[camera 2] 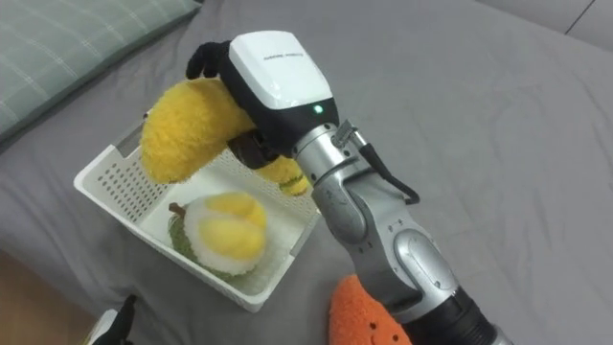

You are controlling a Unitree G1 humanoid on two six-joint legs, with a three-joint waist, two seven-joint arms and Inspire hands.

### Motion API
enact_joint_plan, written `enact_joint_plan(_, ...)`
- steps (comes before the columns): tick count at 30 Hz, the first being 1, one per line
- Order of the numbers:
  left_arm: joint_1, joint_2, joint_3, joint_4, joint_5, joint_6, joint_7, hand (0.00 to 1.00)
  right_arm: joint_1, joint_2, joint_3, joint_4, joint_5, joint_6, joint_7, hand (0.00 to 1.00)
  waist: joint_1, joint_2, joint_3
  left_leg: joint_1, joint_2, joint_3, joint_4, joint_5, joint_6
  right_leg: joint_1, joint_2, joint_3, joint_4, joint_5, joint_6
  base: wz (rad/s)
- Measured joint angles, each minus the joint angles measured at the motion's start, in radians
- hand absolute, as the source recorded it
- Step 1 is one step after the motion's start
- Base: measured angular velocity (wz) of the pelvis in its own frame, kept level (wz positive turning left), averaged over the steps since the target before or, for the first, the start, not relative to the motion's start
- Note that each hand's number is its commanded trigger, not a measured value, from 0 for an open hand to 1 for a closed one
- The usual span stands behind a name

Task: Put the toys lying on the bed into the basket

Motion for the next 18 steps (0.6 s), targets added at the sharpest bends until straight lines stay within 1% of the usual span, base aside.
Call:
enact_joint_plan(15, 0.000, 0.000, 0.000, 0.000, 0.000, 0.000, 0.000, 0.00, 0.000, 0.000, -0.001, 0.007, 0.002, 0.000, 0.002, 0.00, -0.001, 0.001, 0.0013, -0.001, 0.000, -0.001, -0.001, 0.000, 0.000, 0.000, 0.000, 0.000, -0.001, 0.000, 0.000, 0.00)
enact_joint_plan(18, -0.001, -0.002, 0.000, 0.000, 0.002, 0.000, 0.000, 0.00, 0.000, -0.001, -0.001, 0.007, 0.000, 0.000, 0.002, 0.00, -0.001, 0.002, 0.0016, 0.001, 0.000, 0.001, -0.001, 0.000, 0.000, -0.004, 0.001, 0.007, -0.001, 0.000, 0.000, -0.02)
